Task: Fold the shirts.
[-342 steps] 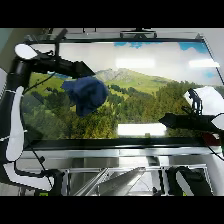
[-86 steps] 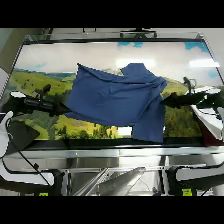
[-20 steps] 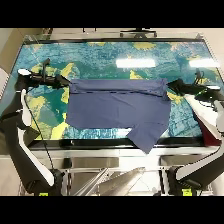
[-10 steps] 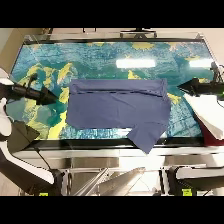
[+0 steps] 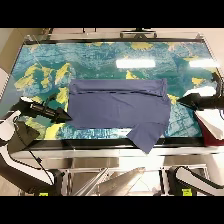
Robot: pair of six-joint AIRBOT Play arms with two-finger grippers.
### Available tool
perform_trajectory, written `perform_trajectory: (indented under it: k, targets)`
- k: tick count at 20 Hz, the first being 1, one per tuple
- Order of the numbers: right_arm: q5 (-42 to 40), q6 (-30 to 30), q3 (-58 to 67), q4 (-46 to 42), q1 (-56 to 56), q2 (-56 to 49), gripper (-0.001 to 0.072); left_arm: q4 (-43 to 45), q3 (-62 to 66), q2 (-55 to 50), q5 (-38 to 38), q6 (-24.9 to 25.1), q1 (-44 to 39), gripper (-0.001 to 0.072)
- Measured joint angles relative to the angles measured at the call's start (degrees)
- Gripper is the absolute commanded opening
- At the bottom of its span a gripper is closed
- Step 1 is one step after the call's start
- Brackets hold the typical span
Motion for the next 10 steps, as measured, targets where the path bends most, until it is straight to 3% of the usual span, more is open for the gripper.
perform_trajectory:
  k: [2,6,7,10]
  targets:
    - [0.8,0.9,-1.9,-1.9,-0.9,1.9,0.0366,0.5,-0.5,0.8,-1.0,0.4,-0.9,0.0149]
    - [0.2,3.1,-7.3,-6.2,-4.6,6.0,0.0378,0.2,-2.9,5.2,-1.9,1.1,-1.2,0.0138]
    - [-0.6,3.6,-9.0,-7.2,-5.3,6.7,0.0397,0.2,-3.9,6.3,-1.2,1.3,-1.0,0.0025]
    - [-3.6,4.7,-15.9,-9.0,-6.4,7.8,0.0397,0.2,-5.7,8.3,0.5,2.1,-0.6,0.0029]
